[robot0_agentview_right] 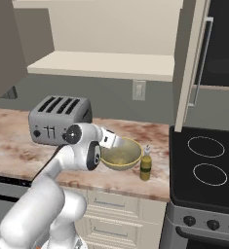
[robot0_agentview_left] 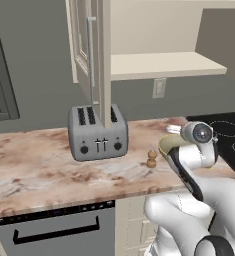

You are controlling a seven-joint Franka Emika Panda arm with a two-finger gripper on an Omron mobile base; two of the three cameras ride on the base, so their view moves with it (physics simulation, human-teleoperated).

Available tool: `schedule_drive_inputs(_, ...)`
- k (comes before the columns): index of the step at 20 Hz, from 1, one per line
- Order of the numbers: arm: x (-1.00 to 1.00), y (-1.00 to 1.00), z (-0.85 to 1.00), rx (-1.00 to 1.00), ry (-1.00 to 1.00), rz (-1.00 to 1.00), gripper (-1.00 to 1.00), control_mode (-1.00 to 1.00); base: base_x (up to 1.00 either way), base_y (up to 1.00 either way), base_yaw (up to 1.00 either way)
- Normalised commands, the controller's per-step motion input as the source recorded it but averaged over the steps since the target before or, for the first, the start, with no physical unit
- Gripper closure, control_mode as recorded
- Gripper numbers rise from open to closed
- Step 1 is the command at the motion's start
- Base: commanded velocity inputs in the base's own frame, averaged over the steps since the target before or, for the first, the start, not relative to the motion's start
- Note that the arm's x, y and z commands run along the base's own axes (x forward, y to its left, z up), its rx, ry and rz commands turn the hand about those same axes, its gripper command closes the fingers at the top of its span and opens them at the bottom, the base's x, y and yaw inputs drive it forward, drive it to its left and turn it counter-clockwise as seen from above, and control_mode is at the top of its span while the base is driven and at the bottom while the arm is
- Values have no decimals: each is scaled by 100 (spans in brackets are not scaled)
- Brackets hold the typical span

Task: Retrieve the bottle and the shaker from the cabinet and place them next to the mixing bowl on the counter. Then add garlic from the fridge to the mixing bowl.

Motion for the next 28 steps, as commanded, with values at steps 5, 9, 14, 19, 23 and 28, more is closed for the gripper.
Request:
schedule_drive_inputs(5,-28,-3,77,0,8,16,-100,-100,0,0,0)
schedule_drive_inputs(9,-76,1,70,0,3,7,-100,-100,0,0,0)
schedule_drive_inputs(14,-97,11,59,0,0,0,-100,-100,0,0,0)
schedule_drive_inputs(19,-39,26,86,-9,6,0,-100,-100,0,0,0)
schedule_drive_inputs(23,-2,33,51,-6,32,0,-100,-100,0,0,0)
schedule_drive_inputs(28,4,15,4,2,36,0,-100,-100,0,0,0)
